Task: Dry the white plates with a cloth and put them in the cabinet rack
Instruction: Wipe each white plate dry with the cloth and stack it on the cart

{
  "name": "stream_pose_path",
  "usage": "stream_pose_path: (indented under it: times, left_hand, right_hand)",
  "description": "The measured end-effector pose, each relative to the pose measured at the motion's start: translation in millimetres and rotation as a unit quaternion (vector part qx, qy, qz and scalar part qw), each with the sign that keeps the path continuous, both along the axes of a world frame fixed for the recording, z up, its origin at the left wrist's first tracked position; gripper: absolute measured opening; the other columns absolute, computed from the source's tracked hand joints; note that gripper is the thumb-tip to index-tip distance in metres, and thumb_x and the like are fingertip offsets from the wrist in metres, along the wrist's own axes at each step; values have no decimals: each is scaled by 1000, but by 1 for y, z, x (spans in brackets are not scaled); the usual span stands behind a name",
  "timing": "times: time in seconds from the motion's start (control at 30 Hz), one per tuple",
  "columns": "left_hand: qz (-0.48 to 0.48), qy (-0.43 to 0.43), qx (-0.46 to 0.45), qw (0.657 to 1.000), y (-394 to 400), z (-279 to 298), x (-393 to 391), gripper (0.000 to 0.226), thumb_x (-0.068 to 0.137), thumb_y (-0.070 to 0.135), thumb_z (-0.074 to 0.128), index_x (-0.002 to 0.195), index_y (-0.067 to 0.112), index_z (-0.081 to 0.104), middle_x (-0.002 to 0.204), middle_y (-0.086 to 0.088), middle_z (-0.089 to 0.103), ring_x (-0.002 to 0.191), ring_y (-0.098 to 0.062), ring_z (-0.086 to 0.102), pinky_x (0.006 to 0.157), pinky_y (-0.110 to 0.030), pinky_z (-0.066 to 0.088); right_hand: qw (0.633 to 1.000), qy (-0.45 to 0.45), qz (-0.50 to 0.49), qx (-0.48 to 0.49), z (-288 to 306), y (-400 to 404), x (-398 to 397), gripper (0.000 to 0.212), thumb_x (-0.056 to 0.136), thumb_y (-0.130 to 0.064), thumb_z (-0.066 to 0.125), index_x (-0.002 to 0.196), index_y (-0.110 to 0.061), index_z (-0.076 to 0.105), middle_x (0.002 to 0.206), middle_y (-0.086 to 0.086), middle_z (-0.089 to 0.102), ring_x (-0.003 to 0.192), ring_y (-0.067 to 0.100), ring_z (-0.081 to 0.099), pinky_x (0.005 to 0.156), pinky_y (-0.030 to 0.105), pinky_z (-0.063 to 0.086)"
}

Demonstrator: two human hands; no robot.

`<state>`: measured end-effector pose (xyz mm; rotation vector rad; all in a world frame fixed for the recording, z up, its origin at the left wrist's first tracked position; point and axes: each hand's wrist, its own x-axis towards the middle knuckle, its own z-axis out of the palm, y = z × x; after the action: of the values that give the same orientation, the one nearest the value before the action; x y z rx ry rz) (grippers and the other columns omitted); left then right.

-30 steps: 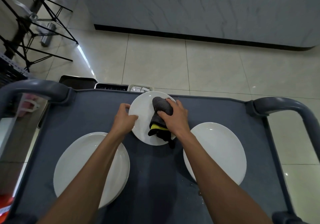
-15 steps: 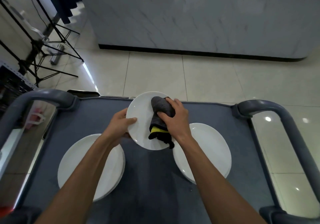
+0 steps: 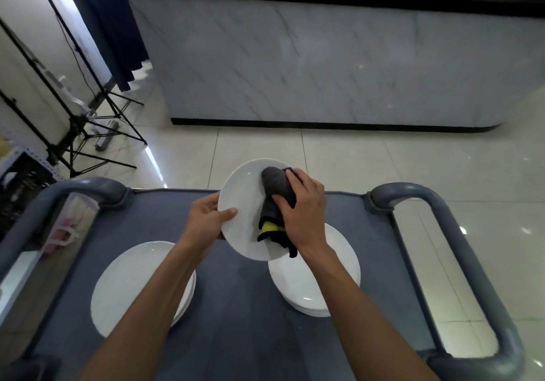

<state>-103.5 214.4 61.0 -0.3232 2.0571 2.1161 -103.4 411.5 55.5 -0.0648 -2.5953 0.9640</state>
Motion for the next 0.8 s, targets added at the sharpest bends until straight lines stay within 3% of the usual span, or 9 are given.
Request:
stream_pose_path:
  times: [0.33,0.53,0.57,0.63,0.7,0.8]
  left_hand:
    - [-11,66,-10,998,34,22,22,34,88,-7,64,106,21,71,85,2,76,74,-16,71,62,-46,60]
    - [-16,97,-6,995,42,22,35,39,87,-4,67,102,32,73,93,3,77,86,-23,71,61,-38,60]
    - [-16,103,-6,995,41,22,36,40,88,-3,67,102,33,74,93,2,77,87,-24,71,61,-37,59]
    - [-16,116,-13,993,39,23,38,42,87,-3,68,103,36,74,96,1,77,88,-24,71,62,-35,58]
    - [-23,138,-26,990,35,27,38,45,87,-3,68,101,40,75,95,1,78,86,-20,71,64,-33,58]
    - [-35,181,-53,981,30,32,39,45,87,-4,69,102,38,75,93,5,78,81,-9,71,67,-24,57]
  right_hand:
    - [990,72,-35,-112,31,45,15,50,93,-13,63,142,-18,51,144,-3,51,128,21,41,111,27,32]
    - [990,69,-1,-123,45,68,15,44,92,-8,62,136,-10,55,135,3,59,122,27,52,108,43,40]
    - [991,60,19,-119,47,70,15,45,92,-7,62,137,-10,55,135,4,60,122,25,53,109,40,40]
    - [992,47,64,-103,53,77,17,49,93,-8,63,140,-11,51,135,1,59,119,11,51,108,21,36]
    - [990,24,100,-95,59,83,19,54,92,-13,65,143,-16,48,132,-4,59,112,2,48,100,8,32]
    - [987,-25,129,-96,64,90,21,59,87,-22,70,140,-29,46,123,-9,62,109,12,55,96,24,44]
